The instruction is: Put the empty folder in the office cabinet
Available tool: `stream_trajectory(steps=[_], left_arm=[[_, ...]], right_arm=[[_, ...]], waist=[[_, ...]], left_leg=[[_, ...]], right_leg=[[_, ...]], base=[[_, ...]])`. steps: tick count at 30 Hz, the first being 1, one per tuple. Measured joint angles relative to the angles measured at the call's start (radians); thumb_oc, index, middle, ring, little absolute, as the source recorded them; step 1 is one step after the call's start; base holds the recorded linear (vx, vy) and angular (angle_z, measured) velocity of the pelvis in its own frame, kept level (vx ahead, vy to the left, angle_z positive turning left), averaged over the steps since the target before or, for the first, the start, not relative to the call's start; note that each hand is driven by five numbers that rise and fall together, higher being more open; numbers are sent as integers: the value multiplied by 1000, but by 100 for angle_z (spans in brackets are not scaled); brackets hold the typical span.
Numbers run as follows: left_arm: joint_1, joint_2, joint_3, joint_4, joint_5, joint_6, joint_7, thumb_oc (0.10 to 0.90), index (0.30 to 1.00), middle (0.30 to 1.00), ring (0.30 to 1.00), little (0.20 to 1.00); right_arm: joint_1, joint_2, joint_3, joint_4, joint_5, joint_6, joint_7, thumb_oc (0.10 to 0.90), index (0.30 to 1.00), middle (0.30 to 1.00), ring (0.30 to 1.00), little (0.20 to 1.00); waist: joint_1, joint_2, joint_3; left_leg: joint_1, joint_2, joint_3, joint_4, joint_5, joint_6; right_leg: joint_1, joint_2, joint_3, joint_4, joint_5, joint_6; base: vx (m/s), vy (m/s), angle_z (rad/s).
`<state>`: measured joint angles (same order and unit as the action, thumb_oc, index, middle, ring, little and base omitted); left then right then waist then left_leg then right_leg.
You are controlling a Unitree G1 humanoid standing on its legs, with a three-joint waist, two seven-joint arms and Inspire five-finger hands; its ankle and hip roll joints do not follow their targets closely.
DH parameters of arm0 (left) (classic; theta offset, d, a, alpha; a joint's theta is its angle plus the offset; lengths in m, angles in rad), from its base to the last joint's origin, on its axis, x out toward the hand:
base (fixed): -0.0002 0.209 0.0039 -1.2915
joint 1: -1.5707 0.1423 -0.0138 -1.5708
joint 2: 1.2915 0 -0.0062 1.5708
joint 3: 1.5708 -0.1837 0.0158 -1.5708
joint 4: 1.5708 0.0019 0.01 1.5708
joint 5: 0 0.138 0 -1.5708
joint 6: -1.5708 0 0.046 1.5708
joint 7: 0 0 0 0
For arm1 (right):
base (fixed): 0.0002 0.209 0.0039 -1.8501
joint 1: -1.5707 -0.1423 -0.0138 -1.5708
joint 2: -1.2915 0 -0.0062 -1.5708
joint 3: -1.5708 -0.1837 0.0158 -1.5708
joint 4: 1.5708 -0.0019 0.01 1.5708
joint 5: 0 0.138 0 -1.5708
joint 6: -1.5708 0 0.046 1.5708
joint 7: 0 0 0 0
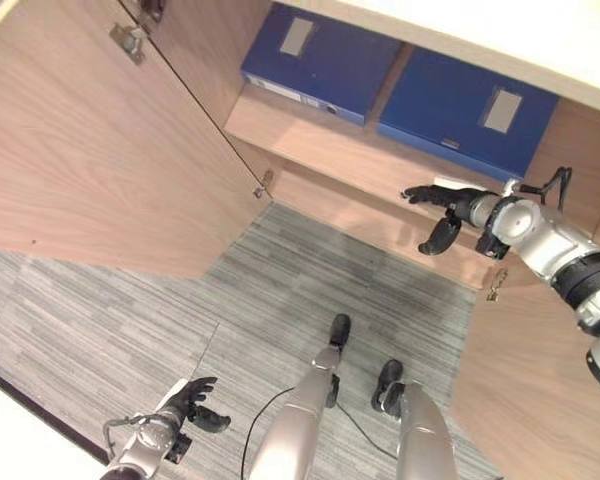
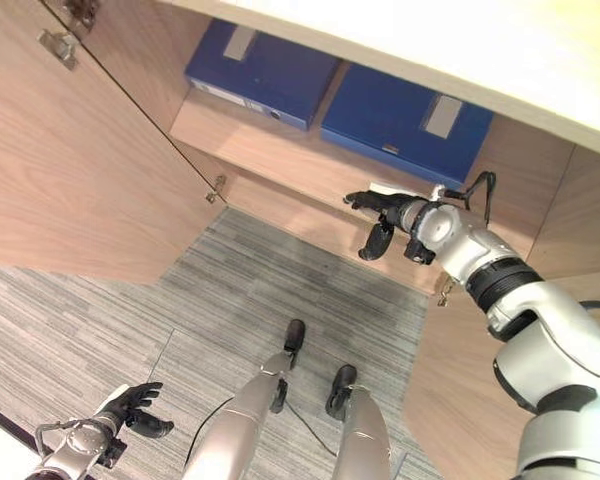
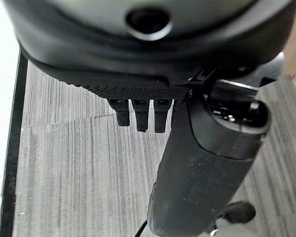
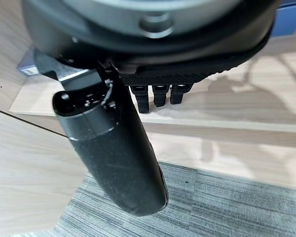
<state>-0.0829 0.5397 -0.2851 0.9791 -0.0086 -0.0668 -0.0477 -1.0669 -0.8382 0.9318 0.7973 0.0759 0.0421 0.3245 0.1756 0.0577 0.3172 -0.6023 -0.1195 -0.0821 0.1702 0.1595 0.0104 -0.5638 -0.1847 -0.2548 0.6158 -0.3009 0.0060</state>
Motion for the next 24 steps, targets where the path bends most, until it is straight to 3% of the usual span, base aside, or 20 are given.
stream_trajectory(steps=[6, 7, 9, 10, 11, 14, 16, 17, 18, 19, 21, 23, 24], left_arm=[[50, -31, 65, 80, -27, 3, -2, 800, 900, 900, 900, 900], [64, -42, 85, 92, -26, 3, -1, 800, 900, 900, 900, 900], [63, -81, 130, 153, -28, 18, 9, 800, 900, 900, 900, 900], [65, -92, 131, 167, -27, 28, 14, 800, 900, 900, 900, 900], [60, -119, 151, 194, -26, 35, 21, 800, 900, 900, 900, 900], [68, -161, 171, 205, -25, 43, 25, 800, 900, 900, 900, 900], [66, -172, 182, 208, -26, 39, 36, 800, 900, 900, 900, 900], [49, -189, 225, 231, -26, 53, 42, 800, 900, 900, 900, 900], [54, -197, 248, 238, -26, 57, 50, 800, 900, 900, 900, 900], [64, -212, 234, 246, -29, 74, 84, 800, 900, 900, 900, 900], [64, -233, 213, 270, -29, 82, 94, 800, 900, 900, 900, 900], [92, -271, 275, 207, -61, 64, 116, 800, 900, 900, 900, 900], [92, -291, 267, 195, -73, 61, 118, 800, 900, 900, 900, 900]], right_arm=[[172, 47, -83, -9, -13, 30, 44, 800, 900, 900, 900, 900], [230, 61, -122, -16, 34, 41, 50, 800, 900, 900, 900, 900], [402, 167, -328, 15, 217, 46, 0, 800, 900, 900, 900, 900], [436, 186, -337, 14, 265, 46, -14, 800, 900, 900, 900, 900], [524, 251, -463, 15, 335, 51, -30, 800, 900, 900, 900, 900], [670, 320, -554, -9, 453, 49, -87, 800, 900, 900, 900, 900], [741, 345, -602, -16, 480, 30, -127, 800, 900, 900, 900, 900], [814, 405, -759, -31, 496, 13, -156, 800, 900, 900, 900, 900], [863, 452, -848, -53, 523, -6, -185, 800, 900, 900, 900, 900], [919, 508, -892, -81, 576, -52, -245, 800, 900, 900, 900, 900], [951, 524, -869, -97, 615, -68, -263, 800, 900, 900, 900, 900], [1035, 568, -964, -186, 622, -104, -297, 800, 900, 900, 900, 900], [1057, 590, -964, -188, 632, -115, -312, 800, 900, 900, 900, 900]], waist=[[6, -2, 0], [2, -4, -2], [-14, -8, -2], [-23, -9, -4], [-37, -10, -4], [-75, -27, -25], [-94, -52, -61], [-99, -55, -68], [-102, -59, -72], [-136, -71, -109], [-179, -78, -168], [-187, -74, -178], [-201, -76, -185]], left_leg=[[150, 8, 13, -41, -4, 14], [171, 11, 22, -44, -16, 13], [235, 19, 33, -63, -22, 21], [249, 22, 37, -67, -25, 21], [288, 27, 46, -89, -31, 22], [352, 38, 74, -127, -34, 23], [378, 48, 101, -150, -36, 25], [426, 52, 107, -177, -36, 25], [464, 53, 109, -198, -35, 26], [509, 51, 128, -214, -43, 38], [528, 51, 152, -228, -52, 44], [578, 53, 170, -248, -44, 59], [596, 53, 187, -248, -50, 59]], right_leg=[[166, 13, -3, -90, 13, 20], [190, 16, 1, -107, 19, 22], [261, 27, 5, -155, 38, 25], [279, 29, 7, -169, 43, 27], [319, 35, 8, -201, 51, 31], [384, 45, 21, -269, 79, 41], [409, 51, 25, -318, 103, 49], [464, 60, 24, -365, 124, 54], [500, 62, 26, -387, 129, 56], [543, 61, 38, -416, 133, 62], [554, 61, 54, -445, 145, 69], [598, 63, 58, -451, 157, 75], [598, 60, 60, -455, 163, 77]], base=[[35, 31, -4], [50, 74, -20], [45, 97, -24], [85, 130, -28], [95, 106, -32], [80, 88, -28], [134, 181, -35], [155, 202, -32], [69, 98, -30], [65, 103, -43], [39, 144, -45], [17, 141, -30], [-27, 189, -69]])
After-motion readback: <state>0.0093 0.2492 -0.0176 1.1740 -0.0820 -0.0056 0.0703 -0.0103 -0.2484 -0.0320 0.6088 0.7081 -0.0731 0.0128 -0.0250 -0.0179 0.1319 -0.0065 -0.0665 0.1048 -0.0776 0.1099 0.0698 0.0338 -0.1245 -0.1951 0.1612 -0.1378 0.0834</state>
